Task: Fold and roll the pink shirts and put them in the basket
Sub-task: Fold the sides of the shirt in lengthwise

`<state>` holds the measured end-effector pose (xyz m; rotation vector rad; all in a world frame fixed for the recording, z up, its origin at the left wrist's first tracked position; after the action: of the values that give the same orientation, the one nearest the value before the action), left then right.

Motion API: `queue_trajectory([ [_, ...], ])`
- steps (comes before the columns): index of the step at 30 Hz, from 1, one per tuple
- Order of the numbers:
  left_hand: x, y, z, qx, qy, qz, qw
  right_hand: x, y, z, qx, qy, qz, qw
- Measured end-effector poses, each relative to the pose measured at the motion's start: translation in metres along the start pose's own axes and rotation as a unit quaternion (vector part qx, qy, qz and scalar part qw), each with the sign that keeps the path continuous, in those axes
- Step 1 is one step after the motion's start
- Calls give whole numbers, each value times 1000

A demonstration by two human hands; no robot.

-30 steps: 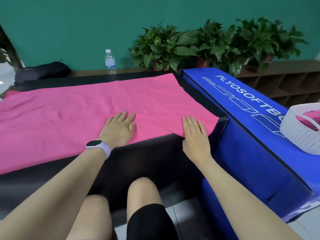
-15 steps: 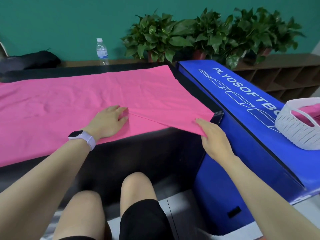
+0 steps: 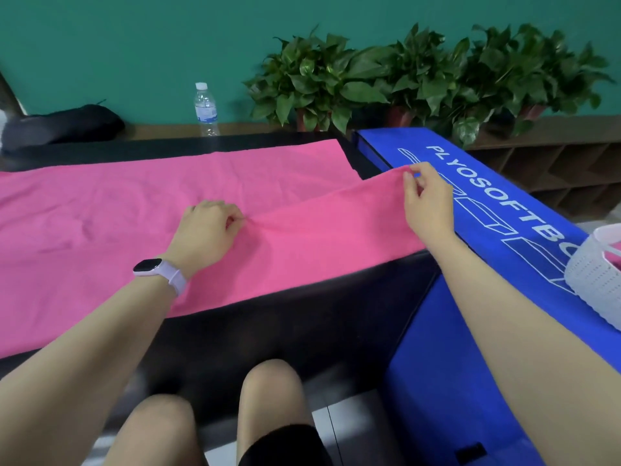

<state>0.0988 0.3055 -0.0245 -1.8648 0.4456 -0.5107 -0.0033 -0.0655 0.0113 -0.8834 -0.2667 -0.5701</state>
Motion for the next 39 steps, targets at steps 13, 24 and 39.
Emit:
queue_trajectory([
  [13,113,-62,68,-8,17,-62,998,154,100,-3,-141,91,112,980],
  [24,153,6,121,31,-22,-26,999,160,166,-37,-235,69,46,968],
  [39,57,4,70,54,-47,-21,997,61,108,-14,-289,81,101,949],
])
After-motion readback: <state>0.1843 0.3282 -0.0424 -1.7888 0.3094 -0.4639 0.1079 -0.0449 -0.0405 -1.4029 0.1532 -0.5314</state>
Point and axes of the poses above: each hand's wrist, its own x-axis towards the middle knuckle, its own y-axis out of the palm, z = x × y, the point moved 6 cm from there along x, towards the middle knuckle, and after that the axes turned 13 degrees about z, right-handed, at the moved point
